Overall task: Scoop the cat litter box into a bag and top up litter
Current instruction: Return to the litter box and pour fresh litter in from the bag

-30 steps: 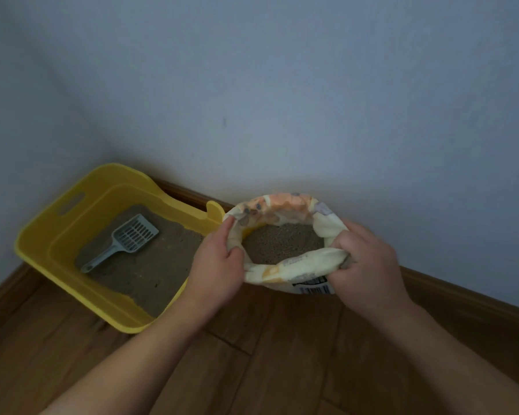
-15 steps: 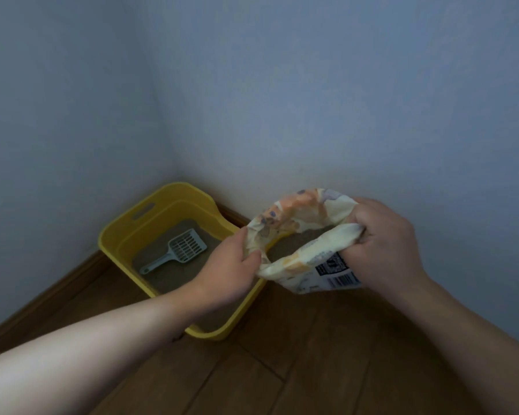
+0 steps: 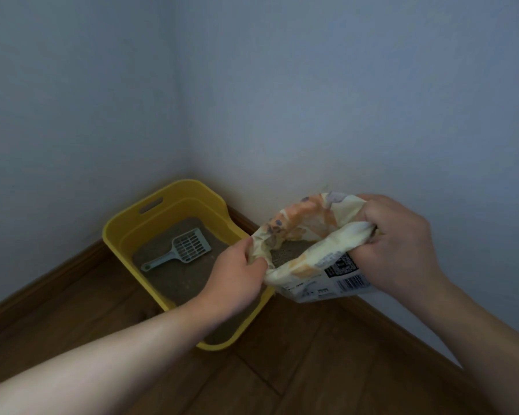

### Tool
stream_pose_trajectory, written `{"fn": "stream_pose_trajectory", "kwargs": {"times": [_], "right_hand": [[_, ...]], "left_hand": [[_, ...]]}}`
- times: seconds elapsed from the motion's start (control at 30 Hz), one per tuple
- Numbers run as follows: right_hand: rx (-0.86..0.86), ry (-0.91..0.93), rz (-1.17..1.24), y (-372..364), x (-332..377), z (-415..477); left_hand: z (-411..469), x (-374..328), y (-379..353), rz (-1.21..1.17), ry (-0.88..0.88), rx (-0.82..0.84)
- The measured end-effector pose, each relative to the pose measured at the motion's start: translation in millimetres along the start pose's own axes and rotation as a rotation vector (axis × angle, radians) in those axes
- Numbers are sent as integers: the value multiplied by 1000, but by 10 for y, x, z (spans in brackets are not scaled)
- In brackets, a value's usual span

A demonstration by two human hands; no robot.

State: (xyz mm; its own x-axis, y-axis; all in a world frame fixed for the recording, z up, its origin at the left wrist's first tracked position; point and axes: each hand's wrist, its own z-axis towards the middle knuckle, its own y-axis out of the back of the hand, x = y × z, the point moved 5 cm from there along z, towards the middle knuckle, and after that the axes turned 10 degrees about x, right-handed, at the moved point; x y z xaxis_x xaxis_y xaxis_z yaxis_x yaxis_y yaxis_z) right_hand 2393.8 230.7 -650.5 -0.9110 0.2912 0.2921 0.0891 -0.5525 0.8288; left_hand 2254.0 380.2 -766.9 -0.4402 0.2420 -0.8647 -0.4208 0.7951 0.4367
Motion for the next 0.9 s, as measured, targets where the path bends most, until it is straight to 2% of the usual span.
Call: {"fn": "stream_pose_trajectory", "kwargs": {"times": [0.2,0.5,0.77,0.9], "right_hand": [[-31,76,2,63,172,163],[-11,61,32,-205,256,233],[-47,53,79,-447,284,248],[-38,8,68,-558,263,261]], "left_hand": [[7,10,56,-27,36,0],[23,208,95,-73,71,-19],[67,395,147,19,-61,-107],[62,493,157,-29,-168,-107]]}}
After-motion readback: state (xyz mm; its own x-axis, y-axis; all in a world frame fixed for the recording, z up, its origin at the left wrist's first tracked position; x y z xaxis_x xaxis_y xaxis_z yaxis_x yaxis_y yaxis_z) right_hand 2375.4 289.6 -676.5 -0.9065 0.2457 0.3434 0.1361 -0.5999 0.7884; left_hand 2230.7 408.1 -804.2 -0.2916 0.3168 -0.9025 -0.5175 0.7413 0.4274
